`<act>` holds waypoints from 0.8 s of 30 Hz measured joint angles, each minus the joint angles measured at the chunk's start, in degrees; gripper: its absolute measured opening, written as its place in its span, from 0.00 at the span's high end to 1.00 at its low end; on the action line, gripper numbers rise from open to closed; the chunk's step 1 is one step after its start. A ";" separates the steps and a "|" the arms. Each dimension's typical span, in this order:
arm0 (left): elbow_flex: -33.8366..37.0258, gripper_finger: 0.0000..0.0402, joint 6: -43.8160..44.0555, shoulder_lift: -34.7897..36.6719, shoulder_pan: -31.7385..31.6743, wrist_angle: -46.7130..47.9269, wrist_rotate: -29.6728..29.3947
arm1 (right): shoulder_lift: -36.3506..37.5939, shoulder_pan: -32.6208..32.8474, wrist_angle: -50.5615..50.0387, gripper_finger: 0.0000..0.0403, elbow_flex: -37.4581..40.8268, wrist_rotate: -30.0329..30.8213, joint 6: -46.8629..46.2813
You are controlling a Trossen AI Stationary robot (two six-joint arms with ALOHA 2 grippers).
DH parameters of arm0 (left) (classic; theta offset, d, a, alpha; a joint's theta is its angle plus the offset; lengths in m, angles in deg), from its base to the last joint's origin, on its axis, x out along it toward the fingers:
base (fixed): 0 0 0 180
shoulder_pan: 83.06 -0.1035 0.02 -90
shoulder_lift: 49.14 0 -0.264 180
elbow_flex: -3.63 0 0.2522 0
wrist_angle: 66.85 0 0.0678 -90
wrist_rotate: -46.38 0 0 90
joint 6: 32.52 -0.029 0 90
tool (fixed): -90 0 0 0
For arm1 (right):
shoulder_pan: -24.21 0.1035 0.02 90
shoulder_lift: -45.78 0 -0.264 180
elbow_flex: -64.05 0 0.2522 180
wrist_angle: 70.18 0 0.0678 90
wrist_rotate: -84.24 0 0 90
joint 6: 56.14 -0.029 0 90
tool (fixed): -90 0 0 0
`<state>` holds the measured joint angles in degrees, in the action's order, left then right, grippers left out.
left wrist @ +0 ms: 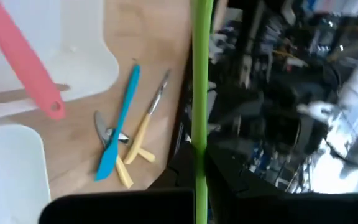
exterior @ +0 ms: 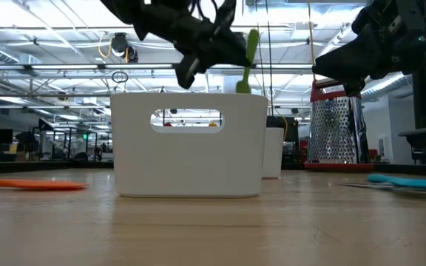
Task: Pick & Place Kitchen Items
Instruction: Put the green spatula into the top white bin
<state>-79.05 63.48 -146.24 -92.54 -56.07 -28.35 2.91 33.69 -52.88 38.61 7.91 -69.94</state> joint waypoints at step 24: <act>-1.82 0.99 13.39 -8.48 -3.85 2.69 1.43 | 0.00 -0.02 -4.37 0.77 0.02 -0.22 0.21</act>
<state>-80.87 76.86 -154.72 -96.39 -53.38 -26.92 2.91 33.66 -57.25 38.63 7.69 -69.73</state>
